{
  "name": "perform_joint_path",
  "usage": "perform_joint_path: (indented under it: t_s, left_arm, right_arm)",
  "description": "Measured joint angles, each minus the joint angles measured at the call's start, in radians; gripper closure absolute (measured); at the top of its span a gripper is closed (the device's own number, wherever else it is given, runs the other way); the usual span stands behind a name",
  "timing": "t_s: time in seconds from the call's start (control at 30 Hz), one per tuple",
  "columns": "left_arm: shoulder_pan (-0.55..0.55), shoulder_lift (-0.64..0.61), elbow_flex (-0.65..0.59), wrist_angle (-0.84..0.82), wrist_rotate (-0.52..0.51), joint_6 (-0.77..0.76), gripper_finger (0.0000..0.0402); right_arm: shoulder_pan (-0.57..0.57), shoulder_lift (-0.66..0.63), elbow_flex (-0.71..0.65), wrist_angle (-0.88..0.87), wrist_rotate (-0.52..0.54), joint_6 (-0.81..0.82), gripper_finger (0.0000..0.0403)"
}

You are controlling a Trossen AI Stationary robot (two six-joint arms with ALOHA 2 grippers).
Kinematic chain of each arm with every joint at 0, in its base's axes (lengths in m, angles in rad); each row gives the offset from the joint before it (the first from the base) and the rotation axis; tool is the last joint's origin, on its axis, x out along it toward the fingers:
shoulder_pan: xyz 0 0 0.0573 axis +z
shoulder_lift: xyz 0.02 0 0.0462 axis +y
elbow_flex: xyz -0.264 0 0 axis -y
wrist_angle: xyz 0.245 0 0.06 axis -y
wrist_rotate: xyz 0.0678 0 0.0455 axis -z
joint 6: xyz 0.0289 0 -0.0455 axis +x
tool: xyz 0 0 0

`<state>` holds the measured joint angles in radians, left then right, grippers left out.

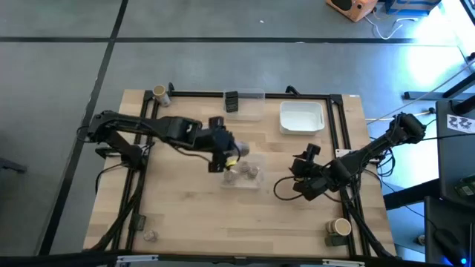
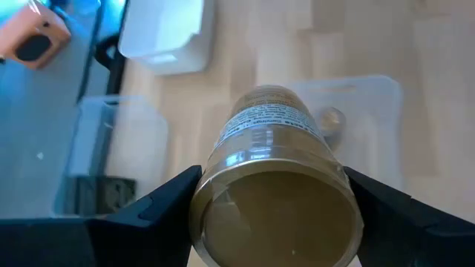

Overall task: Sort spices by type
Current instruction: Put the bottom left brown seasoning bottle into the white bin

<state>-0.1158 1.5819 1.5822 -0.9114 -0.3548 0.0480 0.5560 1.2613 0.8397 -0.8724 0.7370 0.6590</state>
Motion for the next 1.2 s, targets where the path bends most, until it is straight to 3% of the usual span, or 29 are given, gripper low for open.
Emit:
perform_joint_path:
  t_s: [0.13, 0.3, 0.6, 0.83, 1.03, 1.2]
  left_arm:
    - [0.063, 0.052, 0.0, 0.084, 0.004, 0.092, 0.0139]
    - [0.129, 0.169, 0.08, 0.073, 0.009, 0.148, 0.0139]
    - [0.209, 0.419, 0.437, -0.066, 0.02, 0.205, 0.0139]
    - [0.266, 0.594, 0.672, -0.21, 0.121, 0.218, 0.0139]
    - [0.293, 0.686, 0.705, -0.203, 0.215, 0.268, 0.0139]
    - [0.294, 0.751, 0.705, -0.191, 0.215, 0.343, 0.0137]
  right_arm:
    - [0.0, -0.036, -0.054, 0.036, 0.053, 0.019, 0.0171]
    - [0.0, -0.047, -0.1, 0.06, 0.111, 0.032, 0.0171]
    - [0.0, -0.047, -0.167, 0.06, 0.134, 0.132, 0.0171]
    - [0.0, -0.047, -0.184, 0.064, 0.125, 0.25, 0.0171]
    - [0.0, -0.047, -0.184, 0.064, 0.162, 0.343, 0.0171]
    - [0.0, -0.047, -0.184, 0.065, 0.171, 0.402, 0.0171]
